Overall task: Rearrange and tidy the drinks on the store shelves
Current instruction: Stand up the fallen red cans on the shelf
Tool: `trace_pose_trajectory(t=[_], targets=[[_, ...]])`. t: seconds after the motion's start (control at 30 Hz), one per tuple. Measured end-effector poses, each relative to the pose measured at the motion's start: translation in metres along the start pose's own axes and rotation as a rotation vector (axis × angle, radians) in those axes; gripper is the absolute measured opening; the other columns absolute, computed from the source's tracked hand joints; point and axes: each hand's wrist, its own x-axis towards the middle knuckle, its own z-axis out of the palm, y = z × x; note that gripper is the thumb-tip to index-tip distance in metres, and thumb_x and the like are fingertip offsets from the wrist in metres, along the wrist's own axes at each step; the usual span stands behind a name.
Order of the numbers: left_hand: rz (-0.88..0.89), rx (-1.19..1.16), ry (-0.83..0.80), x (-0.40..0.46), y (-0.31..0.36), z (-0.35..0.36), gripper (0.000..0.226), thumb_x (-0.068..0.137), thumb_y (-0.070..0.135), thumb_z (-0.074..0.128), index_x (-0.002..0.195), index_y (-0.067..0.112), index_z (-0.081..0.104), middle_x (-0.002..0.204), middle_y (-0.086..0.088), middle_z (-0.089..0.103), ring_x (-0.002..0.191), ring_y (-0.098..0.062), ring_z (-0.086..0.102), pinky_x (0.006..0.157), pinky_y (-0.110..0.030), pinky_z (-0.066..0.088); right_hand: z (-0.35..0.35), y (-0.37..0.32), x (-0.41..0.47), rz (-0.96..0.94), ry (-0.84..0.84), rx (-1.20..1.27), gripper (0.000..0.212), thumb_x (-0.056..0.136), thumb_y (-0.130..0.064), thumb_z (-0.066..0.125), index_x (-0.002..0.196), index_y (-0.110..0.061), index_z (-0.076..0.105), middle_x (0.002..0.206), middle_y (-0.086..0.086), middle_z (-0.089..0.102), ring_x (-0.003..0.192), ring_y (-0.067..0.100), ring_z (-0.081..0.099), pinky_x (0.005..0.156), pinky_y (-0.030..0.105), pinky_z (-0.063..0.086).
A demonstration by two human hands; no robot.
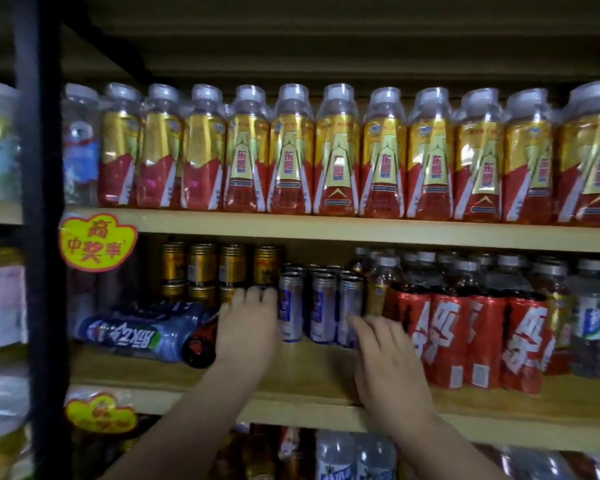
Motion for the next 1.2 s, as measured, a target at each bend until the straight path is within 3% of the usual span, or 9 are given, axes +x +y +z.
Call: trace_pose_trajectory(t=[0.13, 0.33, 0.5, 0.63, 0.77, 0.9, 1.0, 1.1, 1.2], targets=[[-0.166, 0.281, -0.319, 0.003, -0.045, 0.011, 0.051, 0.097, 0.036, 0.049, 0.143, 0.017, 0.039, 0.139, -0.010, 0.053, 0.128, -0.032, 0.043, 0.100, -0.045, 0.035, 0.021, -0.012, 0.009, 0.068, -0.315, 0.093, 0.050, 0.097, -0.033, 0.048, 0.147, -0.028, 0.042, 0.136, -0.007, 0.051, 0.126, 0.016, 0.041, 0.109, 0.029, 0.037], [-0.137, 0.387, -0.298, -0.003, -0.047, 0.022, 0.068, 0.102, 0.024, 0.038, 0.158, 0.002, 0.008, 0.140, -0.018, 0.054, 0.127, -0.036, 0.043, 0.102, -0.041, 0.037, 0.019, -0.002, 0.006, 0.181, -0.373, 0.224, 0.041, 0.098, -0.035, 0.049, 0.139, -0.037, 0.044, 0.111, -0.018, 0.060, 0.113, 0.005, 0.044, 0.090, 0.025, 0.046], [-0.282, -0.004, -0.293, -0.022, -0.053, 0.004, 0.075, 0.099, 0.050, 0.044, 0.154, 0.007, 0.018, 0.126, -0.012, 0.064, 0.124, -0.034, 0.051, 0.096, -0.042, 0.046, 0.020, -0.002, 0.003, 0.191, -0.349, 0.270, 0.038, 0.099, -0.034, 0.049, 0.136, -0.038, 0.044, 0.096, -0.023, 0.058, 0.102, 0.000, 0.044, 0.082, 0.022, 0.045], [-0.319, -0.473, -0.275, -0.049, -0.048, -0.007, 0.053, 0.098, 0.056, 0.047, 0.138, 0.022, 0.040, 0.106, 0.001, 0.062, 0.094, -0.022, 0.061, 0.081, -0.035, 0.051, 0.017, -0.002, 0.003, 0.196, -0.320, 0.367, 0.033, 0.102, -0.038, 0.048, 0.134, -0.039, 0.047, 0.104, -0.023, 0.056, 0.099, -0.004, 0.053, 0.085, 0.021, 0.048], [-0.274, -0.834, -0.197, -0.059, -0.003, 0.001, 0.076, 0.098, 0.054, 0.049, 0.159, 0.033, 0.009, 0.144, 0.000, 0.052, 0.119, -0.021, 0.059, 0.094, -0.038, 0.052, 0.005, 0.001, 0.004, 0.287, -0.289, 0.653, 0.032, 0.103, -0.041, 0.051, 0.133, -0.052, 0.047, 0.109, -0.029, 0.061, 0.102, -0.008, 0.058, 0.090, 0.018, 0.047], [-0.057, -1.029, -0.167, -0.053, 0.050, 0.016, 0.091, 0.096, 0.042, 0.061, 0.158, 0.043, -0.006, 0.147, 0.008, 0.029, 0.134, -0.016, 0.040, 0.111, -0.044, 0.043, -0.006, 0.004, -0.002, 0.371, -0.235, 0.884, 0.044, 0.102, -0.034, 0.057, 0.141, -0.049, 0.044, 0.121, -0.028, 0.063, 0.115, -0.007, 0.058, 0.097, 0.020, 0.049], [0.031, -1.096, -0.168, -0.048, 0.079, 0.025, 0.093, 0.094, 0.033, 0.067, 0.157, 0.043, 0.000, 0.141, 0.014, 0.026, 0.133, -0.010, 0.039, 0.112, -0.035, 0.041, -0.014, 0.014, -0.008, 0.388, -0.145, 0.878, 0.049, 0.103, -0.024, 0.057, 0.145, -0.044, 0.041, 0.126, -0.022, 0.064, 0.119, -0.004, 0.058, 0.101, 0.023, 0.050], [0.082, -1.082, -0.190, -0.046, 0.088, 0.034, 0.100, 0.091, 0.039, 0.068, 0.156, 0.043, -0.007, 0.147, 0.010, 0.027, 0.126, 0.002, 0.043, 0.105, -0.019, 0.041, -0.024, 0.023, -0.011, 0.337, -0.149, 0.784, 0.068, 0.103, -0.022, 0.056, 0.147, -0.060, 0.021, 0.136, -0.031, 0.053, 0.121, -0.009, 0.055, 0.101, 0.016, 0.047], [0.133, -1.088, -0.234, -0.046, 0.090, 0.036, 0.114, 0.084, 0.036, 0.077, 0.155, 0.044, -0.012, 0.151, 0.008, 0.037, 0.126, -0.002, 0.051, 0.105, -0.031, 0.049, -0.033, 0.021, -0.007, 0.175, -0.119, 0.590, 0.084, 0.102, -0.019, 0.053, 0.153, -0.059, -0.001, 0.157, -0.031, 0.026, 0.134, -0.005, 0.045, 0.104, 0.018, 0.046]])
